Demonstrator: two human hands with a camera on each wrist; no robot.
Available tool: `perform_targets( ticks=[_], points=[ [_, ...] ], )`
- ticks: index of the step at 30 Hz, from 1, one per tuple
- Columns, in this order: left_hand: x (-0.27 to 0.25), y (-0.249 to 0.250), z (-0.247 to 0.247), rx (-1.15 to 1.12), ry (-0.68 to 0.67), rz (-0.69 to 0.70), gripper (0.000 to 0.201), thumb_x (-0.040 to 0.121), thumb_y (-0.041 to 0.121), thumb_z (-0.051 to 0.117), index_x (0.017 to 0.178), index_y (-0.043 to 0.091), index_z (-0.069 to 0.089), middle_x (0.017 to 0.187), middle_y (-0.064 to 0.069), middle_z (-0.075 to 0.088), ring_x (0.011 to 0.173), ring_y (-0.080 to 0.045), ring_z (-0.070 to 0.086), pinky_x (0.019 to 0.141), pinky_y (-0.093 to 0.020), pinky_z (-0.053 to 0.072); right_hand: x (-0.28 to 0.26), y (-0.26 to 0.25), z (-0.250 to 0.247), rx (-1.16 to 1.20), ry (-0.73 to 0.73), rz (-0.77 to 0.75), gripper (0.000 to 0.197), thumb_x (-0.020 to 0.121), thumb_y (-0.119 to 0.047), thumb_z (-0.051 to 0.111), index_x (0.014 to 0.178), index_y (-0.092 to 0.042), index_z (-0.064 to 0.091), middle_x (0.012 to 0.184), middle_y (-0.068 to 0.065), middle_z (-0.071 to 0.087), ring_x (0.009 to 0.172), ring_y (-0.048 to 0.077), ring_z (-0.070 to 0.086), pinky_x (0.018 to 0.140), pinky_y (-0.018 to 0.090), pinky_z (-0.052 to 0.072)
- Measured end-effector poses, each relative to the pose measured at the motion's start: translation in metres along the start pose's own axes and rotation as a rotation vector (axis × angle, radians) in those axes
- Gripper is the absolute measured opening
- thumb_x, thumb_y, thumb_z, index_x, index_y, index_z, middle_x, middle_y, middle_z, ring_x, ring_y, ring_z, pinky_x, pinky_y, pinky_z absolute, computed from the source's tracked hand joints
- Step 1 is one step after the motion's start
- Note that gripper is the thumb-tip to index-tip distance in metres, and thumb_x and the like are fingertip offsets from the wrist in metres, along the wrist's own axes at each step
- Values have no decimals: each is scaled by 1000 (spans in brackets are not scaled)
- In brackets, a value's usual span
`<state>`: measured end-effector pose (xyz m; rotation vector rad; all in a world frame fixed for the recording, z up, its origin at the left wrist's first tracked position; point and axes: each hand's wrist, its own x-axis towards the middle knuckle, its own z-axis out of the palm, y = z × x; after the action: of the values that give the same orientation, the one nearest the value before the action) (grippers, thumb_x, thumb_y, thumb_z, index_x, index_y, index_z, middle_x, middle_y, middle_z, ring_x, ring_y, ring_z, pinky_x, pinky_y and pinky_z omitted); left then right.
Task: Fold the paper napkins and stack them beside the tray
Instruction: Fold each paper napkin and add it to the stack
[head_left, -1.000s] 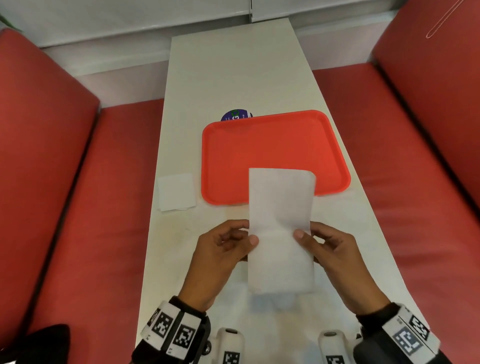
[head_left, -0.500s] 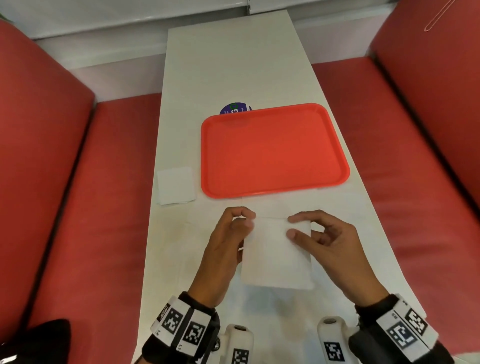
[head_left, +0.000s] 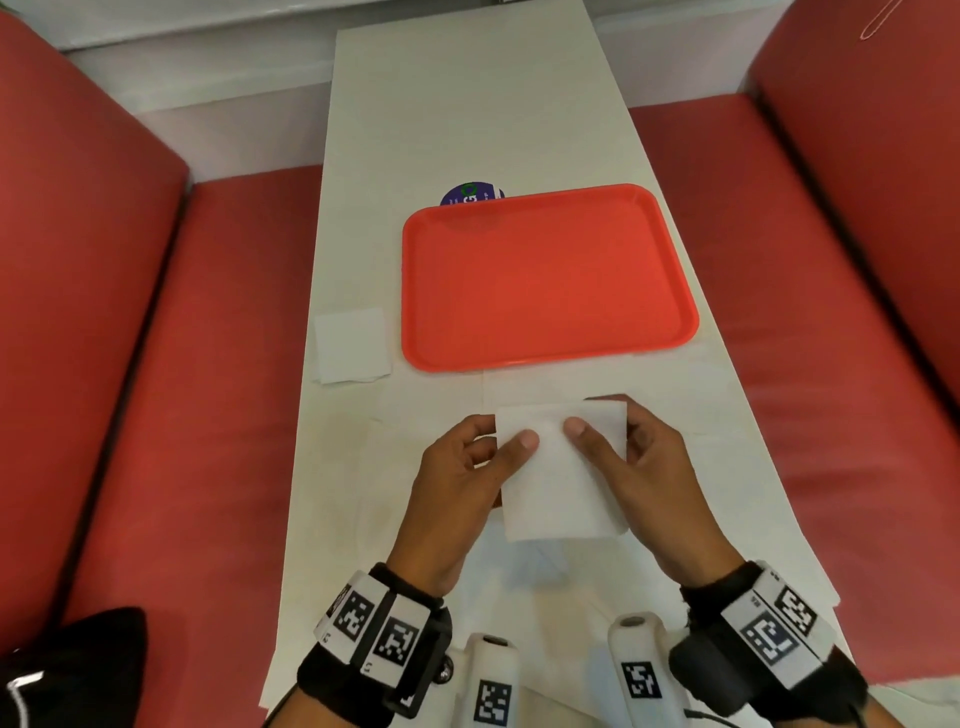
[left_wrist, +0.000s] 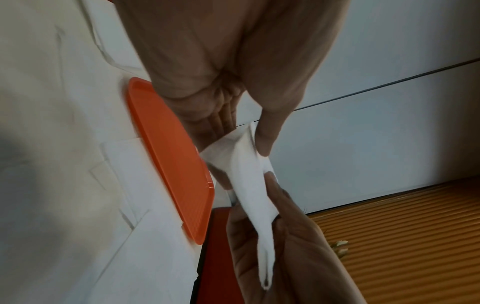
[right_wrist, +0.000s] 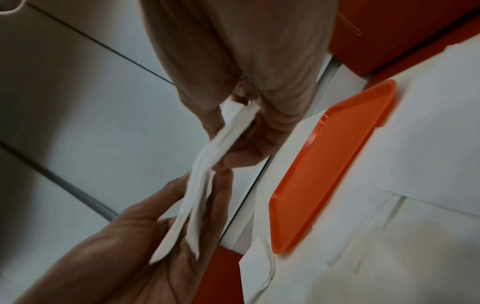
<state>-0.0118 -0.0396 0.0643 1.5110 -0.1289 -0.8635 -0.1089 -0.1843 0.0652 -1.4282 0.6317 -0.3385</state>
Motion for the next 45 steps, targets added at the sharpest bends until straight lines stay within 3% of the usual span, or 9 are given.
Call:
perform_targets(
  ticks=[4, 10, 21, 24, 26, 30, 36, 41, 45],
  points=[
    [-1, 4, 1, 34, 12, 23, 20, 95, 23, 67, 101, 5, 72, 98, -11, 78, 97, -28, 74, 90, -50, 59, 4, -1, 2, -29, -2, -47, 13, 98, -25, 58, 98, -13, 63, 88, -8, 68, 81, 3, 66, 68, 19, 53],
    [-4, 9, 5, 67, 11, 31, 33, 96, 30, 64, 105, -2, 69, 102, -15, 76, 102, -32, 72, 92, -54, 58, 6, 1, 6, -72, 7, -77, 13, 100, -30, 55, 98, -18, 58, 86, -18, 66, 82, 2, 64, 70, 20, 53],
    [-5, 14, 1, 184, 17, 93, 25, 96, 28, 64, 112, 10, 73, 104, -2, 79, 100, -20, 74, 92, -52, 58, 7, -2, 7, -86, -32, -85, 13, 99, -29, 55, 93, -18, 59, 80, -19, 64, 75, -1, 61, 64, 15, 48],
    [-2, 13, -1, 146, 17, 100, 40, 97, 37, 62, 105, -2, 67, 101, -20, 73, 97, -29, 71, 89, -58, 54, 8, -2, 9, -76, -25, -91, 12, 99, -27, 56, 93, -18, 59, 79, -20, 62, 74, -1, 60, 64, 14, 48],
    [1, 12, -2, 101, 32, 117, 49, 96, 41, 62, 101, -8, 60, 101, -29, 66, 88, -26, 65, 80, -50, 53, 8, -2, 12, -70, -36, -79, 13, 99, -28, 56, 92, -18, 59, 79, -18, 63, 74, 0, 60, 64, 15, 48],
    [8, 10, -8, 87, 84, 168, 44, 97, 37, 63, 78, -2, 55, 71, -12, 59, 71, -16, 56, 66, -33, 44, 12, 0, 23, -61, -64, -48, 20, 98, -32, 54, 91, -14, 60, 80, -12, 64, 75, 3, 62, 63, 18, 49],
    [24, -4, -41, 131, 137, 183, 81, 84, 69, 63, 94, -11, 58, 88, -35, 62, 76, -25, 56, 70, -44, 47, 26, 10, 57, -94, -3, -29, 13, 94, -35, 60, 99, -23, 61, 89, -10, 67, 80, 6, 65, 65, 22, 53],
    [36, -1, -81, 192, 96, 133, 51, 86, 58, 66, 75, 8, 63, 70, -10, 65, 70, -20, 60, 68, -39, 49, 48, 22, 93, -154, 117, -30, 6, 95, -31, 63, 92, -26, 64, 85, -9, 70, 77, 13, 67, 61, 31, 54],
    [85, 13, -136, 351, 199, 171, 41, 95, 34, 67, 59, 21, 51, 52, 14, 41, 56, -8, 35, 55, -26, 30, 69, 21, 104, -110, 146, 19, 15, 98, -24, 60, 88, -14, 65, 59, 0, 63, 34, 16, 44, 36, 21, 34]
  ],
)
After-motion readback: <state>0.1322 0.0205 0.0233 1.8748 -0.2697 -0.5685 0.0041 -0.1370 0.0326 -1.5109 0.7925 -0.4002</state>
